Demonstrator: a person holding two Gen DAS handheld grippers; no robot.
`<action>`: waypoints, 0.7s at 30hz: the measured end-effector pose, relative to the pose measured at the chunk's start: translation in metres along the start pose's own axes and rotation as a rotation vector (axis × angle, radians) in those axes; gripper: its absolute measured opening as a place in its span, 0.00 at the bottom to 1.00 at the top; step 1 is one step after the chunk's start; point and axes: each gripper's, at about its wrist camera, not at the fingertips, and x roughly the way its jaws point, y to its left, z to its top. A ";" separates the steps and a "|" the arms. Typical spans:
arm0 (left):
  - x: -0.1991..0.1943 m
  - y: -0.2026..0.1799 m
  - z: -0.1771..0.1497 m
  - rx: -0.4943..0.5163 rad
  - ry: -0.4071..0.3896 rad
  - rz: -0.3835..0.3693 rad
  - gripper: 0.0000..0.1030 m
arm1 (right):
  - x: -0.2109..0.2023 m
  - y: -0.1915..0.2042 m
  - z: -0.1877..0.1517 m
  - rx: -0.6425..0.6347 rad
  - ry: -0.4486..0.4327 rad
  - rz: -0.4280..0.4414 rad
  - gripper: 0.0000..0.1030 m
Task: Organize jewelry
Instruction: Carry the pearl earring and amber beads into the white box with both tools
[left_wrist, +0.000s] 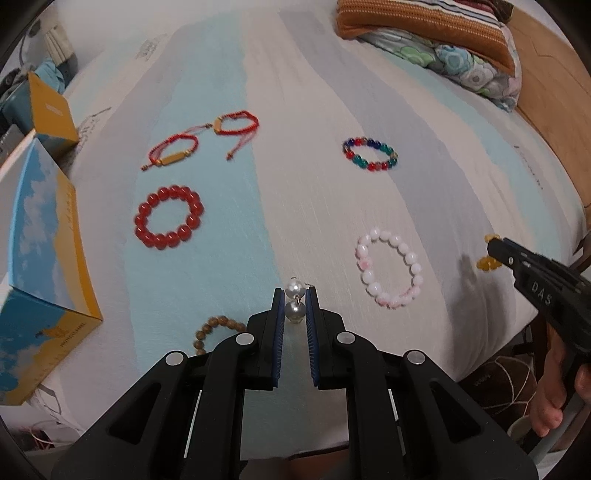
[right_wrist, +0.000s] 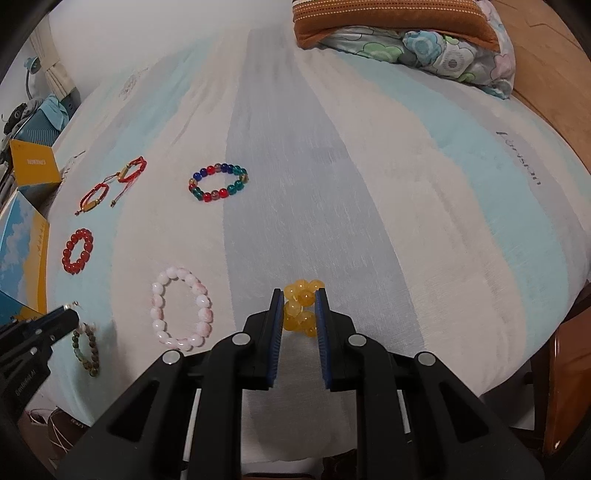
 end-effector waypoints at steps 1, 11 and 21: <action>-0.002 0.002 0.002 -0.004 -0.007 0.005 0.11 | -0.002 0.002 0.001 0.001 -0.005 -0.004 0.16; -0.021 0.016 0.017 -0.006 -0.063 0.039 0.11 | -0.015 0.022 0.014 -0.035 -0.028 0.003 0.16; -0.042 0.041 0.032 -0.038 -0.095 0.063 0.11 | -0.039 0.058 0.039 -0.089 -0.072 0.021 0.16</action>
